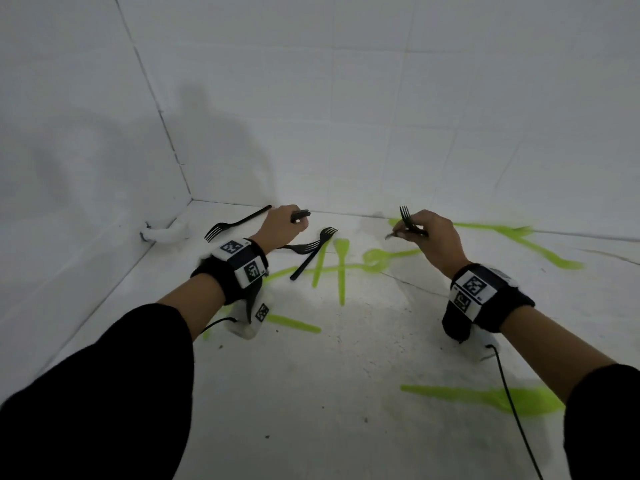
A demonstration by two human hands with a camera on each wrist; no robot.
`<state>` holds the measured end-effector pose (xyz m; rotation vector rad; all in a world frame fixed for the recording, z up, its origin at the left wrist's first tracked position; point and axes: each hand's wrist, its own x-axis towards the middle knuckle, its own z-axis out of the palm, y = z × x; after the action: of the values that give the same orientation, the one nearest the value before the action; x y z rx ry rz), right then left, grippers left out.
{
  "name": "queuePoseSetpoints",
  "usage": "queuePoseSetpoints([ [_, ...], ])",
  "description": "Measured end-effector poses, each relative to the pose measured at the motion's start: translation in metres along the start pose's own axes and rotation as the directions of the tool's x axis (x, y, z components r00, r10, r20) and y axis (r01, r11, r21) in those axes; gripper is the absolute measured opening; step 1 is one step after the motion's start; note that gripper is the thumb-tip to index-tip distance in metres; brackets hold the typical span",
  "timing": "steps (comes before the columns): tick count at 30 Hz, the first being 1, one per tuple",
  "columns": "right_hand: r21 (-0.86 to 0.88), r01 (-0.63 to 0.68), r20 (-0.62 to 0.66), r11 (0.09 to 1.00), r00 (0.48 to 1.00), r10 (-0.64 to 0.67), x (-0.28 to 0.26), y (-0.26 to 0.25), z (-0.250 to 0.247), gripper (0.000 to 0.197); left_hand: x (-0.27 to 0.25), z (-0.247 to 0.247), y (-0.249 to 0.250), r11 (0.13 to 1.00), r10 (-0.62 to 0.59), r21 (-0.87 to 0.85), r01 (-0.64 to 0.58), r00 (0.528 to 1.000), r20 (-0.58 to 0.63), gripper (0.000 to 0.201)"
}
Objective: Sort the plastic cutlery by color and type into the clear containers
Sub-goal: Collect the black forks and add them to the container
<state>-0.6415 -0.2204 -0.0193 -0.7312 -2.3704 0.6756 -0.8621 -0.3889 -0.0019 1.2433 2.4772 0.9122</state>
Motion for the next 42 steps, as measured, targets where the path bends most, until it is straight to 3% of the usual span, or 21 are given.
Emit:
queuePoseSetpoints([
  [2,0.142,-0.014,-0.117,0.99,0.993,0.031,0.001,-0.013,-0.004,0.01,0.014,0.016,0.004,1.0,-0.001,-0.006,0.001,1.0,0.022,0.015],
  [4,0.259,0.001,-0.193,0.966,0.98,0.051,0.003,-0.029,-0.006,0.009,0.023,0.028,0.004,1.0,0.002,0.03,-0.004,0.999,0.054,0.032],
  [8,0.369,-0.003,-0.239,0.929,0.966,0.098,0.006,-0.047,-0.014,0.013,0.039,0.053,0.008,0.991,-0.019,0.133,-0.001,0.989,0.146,0.053],
  [12,0.362,-0.037,-0.198,0.931,0.973,0.116,0.009,-0.059,-0.01,0.012,0.042,0.064,0.006,0.988,-0.033,0.157,0.003,0.981,0.189,0.044],
  [18,0.444,-0.213,-0.046,0.871,0.965,0.259,0.017,-0.069,0.016,0.012,0.038,0.048,-0.003,0.999,-0.027,-0.014,0.031,0.979,0.203,0.023],
  [21,0.375,-0.322,0.053,0.87,0.944,0.326,0.026,-0.072,0.041,0.01,0.033,0.024,-0.004,0.993,-0.041,-0.105,0.054,0.992,0.122,0.019],
  [24,0.226,-0.389,0.136,0.893,0.92,0.367,0.036,-0.081,0.066,0.022,0.028,-0.01,-0.005,0.933,-0.139,-0.333,0.138,0.99,0.022,0.02],
  [27,0.26,-0.425,0.234,0.867,0.899,0.37,0.043,-0.097,0.093,0.033,0.019,-0.049,-0.008,0.814,-0.241,-0.542,0.209,0.97,0.013,0.016],
  [33,0.351,-0.466,0.27,0.812,0.881,0.389,0.053,-0.122,0.135,0.021,0.0,-0.086,-0.025,0.649,-0.227,-0.723,0.236,0.967,0.112,0.015],
  [40,0.222,-0.402,0.303,0.888,0.894,0.329,0.051,-0.128,0.154,0.032,-0.002,-0.104,-0.048,0.579,-0.256,-0.783,0.229,0.962,0.092,0.018],
  [42,0.158,-0.356,0.321,0.921,0.901,0.293,0.051,-0.127,0.156,0.033,-0.001,-0.108,-0.054,0.624,-0.275,-0.741,0.247,0.957,0.088,0.016],
])
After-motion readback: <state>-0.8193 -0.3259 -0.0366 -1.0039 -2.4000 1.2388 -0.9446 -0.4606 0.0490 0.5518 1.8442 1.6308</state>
